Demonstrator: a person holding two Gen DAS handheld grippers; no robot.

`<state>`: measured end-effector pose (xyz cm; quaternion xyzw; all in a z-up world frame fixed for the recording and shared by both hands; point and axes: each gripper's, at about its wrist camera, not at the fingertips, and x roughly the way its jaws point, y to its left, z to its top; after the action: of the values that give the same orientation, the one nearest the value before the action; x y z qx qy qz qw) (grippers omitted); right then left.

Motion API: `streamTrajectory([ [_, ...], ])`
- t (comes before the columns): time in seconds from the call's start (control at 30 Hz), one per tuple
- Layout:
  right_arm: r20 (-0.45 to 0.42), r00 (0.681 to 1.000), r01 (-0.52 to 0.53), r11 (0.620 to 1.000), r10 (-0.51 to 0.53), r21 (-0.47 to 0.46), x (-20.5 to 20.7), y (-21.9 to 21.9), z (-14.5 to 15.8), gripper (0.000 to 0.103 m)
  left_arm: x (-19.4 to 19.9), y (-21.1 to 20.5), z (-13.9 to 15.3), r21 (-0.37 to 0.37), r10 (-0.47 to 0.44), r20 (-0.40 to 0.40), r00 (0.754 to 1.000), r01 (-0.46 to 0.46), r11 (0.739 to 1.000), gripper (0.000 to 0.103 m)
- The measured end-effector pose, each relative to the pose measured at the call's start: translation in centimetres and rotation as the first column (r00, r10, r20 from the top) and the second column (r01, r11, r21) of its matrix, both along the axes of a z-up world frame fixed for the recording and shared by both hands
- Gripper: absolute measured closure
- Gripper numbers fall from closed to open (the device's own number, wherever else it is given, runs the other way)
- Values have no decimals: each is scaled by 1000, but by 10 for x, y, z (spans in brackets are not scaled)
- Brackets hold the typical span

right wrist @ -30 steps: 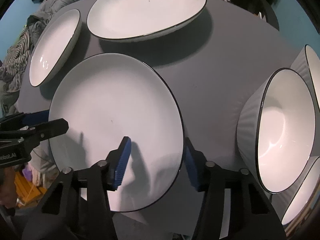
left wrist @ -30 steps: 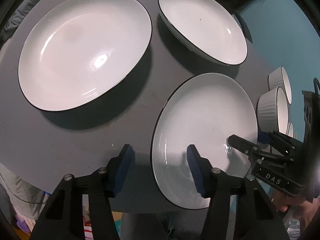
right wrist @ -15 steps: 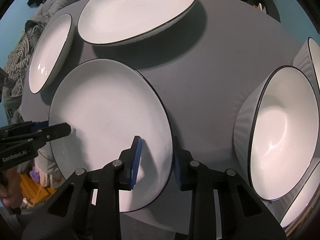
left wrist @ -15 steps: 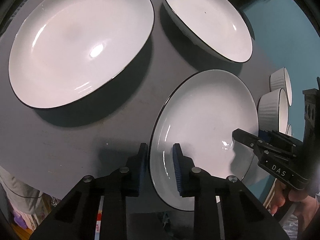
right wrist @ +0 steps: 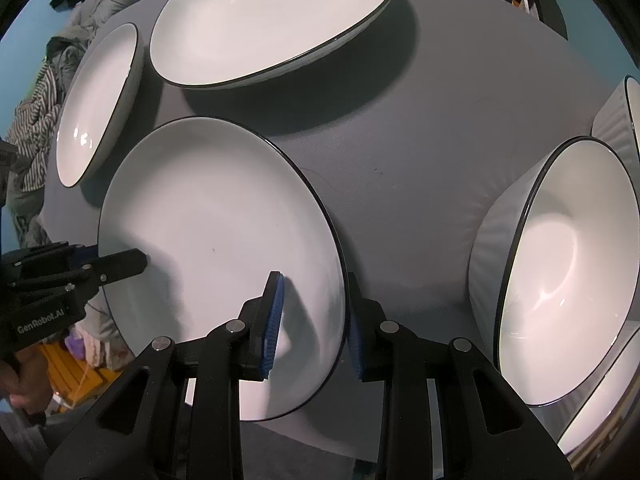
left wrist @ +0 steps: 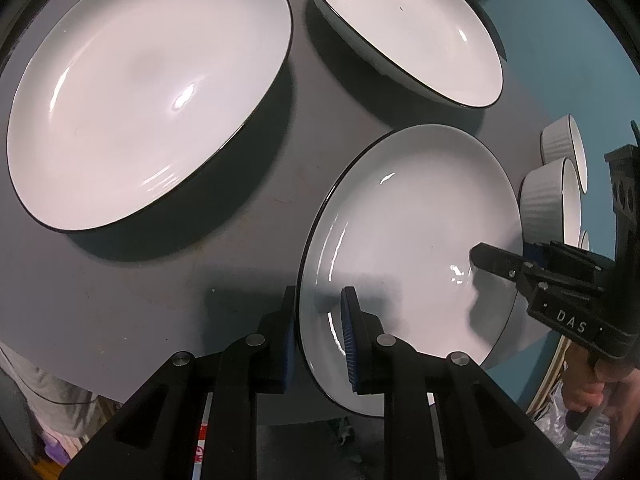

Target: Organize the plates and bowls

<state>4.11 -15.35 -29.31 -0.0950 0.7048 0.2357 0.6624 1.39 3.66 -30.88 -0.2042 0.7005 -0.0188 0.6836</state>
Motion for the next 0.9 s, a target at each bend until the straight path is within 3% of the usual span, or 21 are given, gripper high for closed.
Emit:
streamTrajectory([
  [0.23,-50,996,74,996,-71,58,2,-13,-14,82,4,-1,-2,7,-1,-11,1000,1,1000,84],
  [0.6,-88,992,99,992,-92,84,4,-22,-31,84,5,2,3,16,-17,-11,1000,17,1000,84],
  [0.9,-99,989,117,989,-108,90,17,-32,-19,85,9,5,10,15,-31,-11,999,31,999,84],
])
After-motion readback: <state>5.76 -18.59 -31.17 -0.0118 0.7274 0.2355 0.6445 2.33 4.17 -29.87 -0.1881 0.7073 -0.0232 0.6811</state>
